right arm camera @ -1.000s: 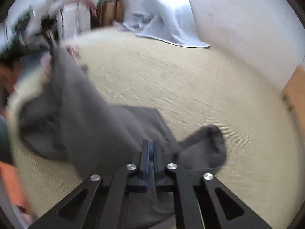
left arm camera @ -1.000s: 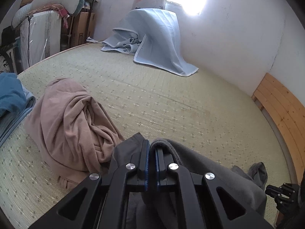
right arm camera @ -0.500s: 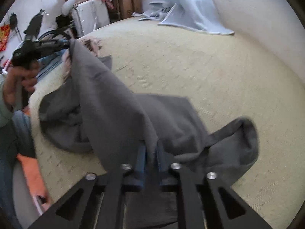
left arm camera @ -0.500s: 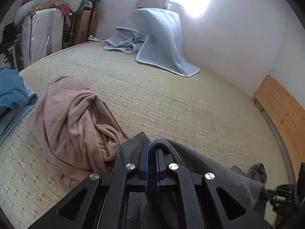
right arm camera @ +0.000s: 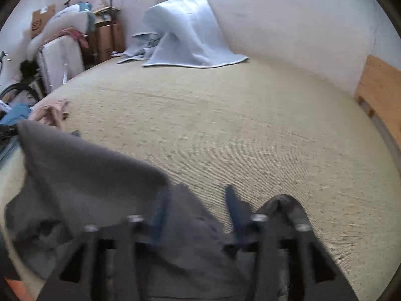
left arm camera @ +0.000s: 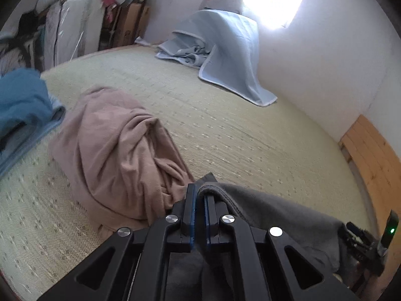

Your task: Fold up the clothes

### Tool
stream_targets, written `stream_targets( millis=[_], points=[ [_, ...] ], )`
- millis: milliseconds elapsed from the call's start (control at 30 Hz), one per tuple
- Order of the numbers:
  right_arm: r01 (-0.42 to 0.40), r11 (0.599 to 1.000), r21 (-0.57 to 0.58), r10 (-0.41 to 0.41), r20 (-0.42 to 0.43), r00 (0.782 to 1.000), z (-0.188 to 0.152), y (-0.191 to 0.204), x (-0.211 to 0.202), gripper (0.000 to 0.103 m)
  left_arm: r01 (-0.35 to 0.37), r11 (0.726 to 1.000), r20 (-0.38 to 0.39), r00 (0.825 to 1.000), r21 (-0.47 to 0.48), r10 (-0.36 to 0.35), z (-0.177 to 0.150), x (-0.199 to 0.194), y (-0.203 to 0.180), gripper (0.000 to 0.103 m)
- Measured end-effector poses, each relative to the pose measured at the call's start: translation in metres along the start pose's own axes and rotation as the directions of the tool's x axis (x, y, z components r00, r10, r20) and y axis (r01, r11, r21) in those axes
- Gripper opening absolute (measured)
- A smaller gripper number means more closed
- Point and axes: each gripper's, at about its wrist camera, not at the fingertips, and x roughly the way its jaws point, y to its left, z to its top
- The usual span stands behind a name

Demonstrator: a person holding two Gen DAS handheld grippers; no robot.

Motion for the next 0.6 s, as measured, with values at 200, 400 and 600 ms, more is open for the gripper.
stream_targets(
  millis=[200,400,600],
  points=[
    [0.033,0.998,0.058,-0.037,0.077,0.996,0.005,-0.004,-0.018,0.088,0.017,0.995,-0.032,0.999,-0.101,-0.020,0.004,0.004,0.019,0.004],
    [-0.150,0.963,0.223,0.143,0.046,0.989,0.008,-0.033,-0.020,0.089,-0.002,0.997,-0.029,1.000,-0.080,0.000,0.003,0.006,0.014,0.005],
    [-0.271,0.938,0.216,0.279,-0.007,0.960,0.001,-0.042,-0.024,0.089,-0.017,0.996,-0.034,0.999,-0.082,0.014,0.001,0.008,0.011,0.005]
  ],
)
